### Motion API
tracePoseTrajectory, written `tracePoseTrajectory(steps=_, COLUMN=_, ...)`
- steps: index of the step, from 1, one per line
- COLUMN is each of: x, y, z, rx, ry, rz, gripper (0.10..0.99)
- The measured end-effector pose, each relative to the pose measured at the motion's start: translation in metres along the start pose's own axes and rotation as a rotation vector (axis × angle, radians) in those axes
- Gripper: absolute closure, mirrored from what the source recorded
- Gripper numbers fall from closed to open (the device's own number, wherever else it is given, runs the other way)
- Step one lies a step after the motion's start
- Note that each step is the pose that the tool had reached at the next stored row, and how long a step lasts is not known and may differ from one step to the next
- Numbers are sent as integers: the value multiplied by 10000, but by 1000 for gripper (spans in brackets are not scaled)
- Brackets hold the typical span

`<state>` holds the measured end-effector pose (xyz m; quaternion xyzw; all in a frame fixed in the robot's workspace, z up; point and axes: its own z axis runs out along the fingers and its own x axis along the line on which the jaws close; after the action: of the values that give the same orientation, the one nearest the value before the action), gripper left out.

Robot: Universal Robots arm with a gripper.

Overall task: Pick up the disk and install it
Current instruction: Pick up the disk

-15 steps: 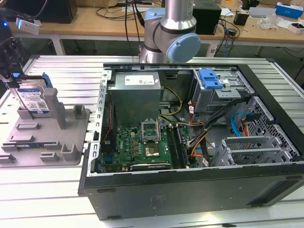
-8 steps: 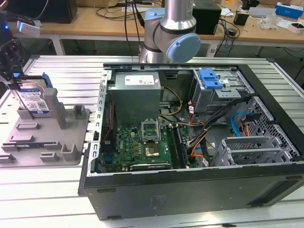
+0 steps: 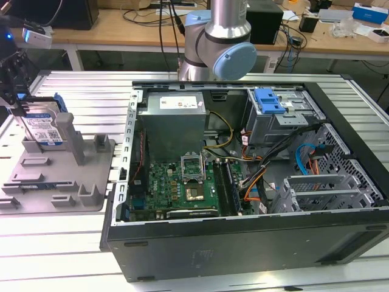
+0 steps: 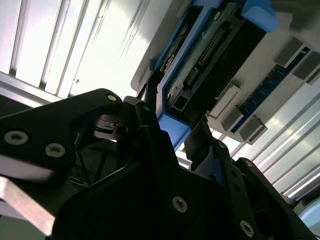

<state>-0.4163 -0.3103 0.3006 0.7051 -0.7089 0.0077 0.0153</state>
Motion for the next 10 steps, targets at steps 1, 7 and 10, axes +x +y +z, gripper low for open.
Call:
tracePoseTrajectory(steps=1, x=0, y=0, z=0, rx=1, ry=0, rz=0, gripper=604)
tracePoseTrajectory(steps=7, x=0, y=0, z=0, rx=6, ry=0, rz=0, gripper=604)
tracePoseTrajectory(steps=10, x=0, y=0, z=0, rx=9, ry=-1, rz=0, gripper=604)
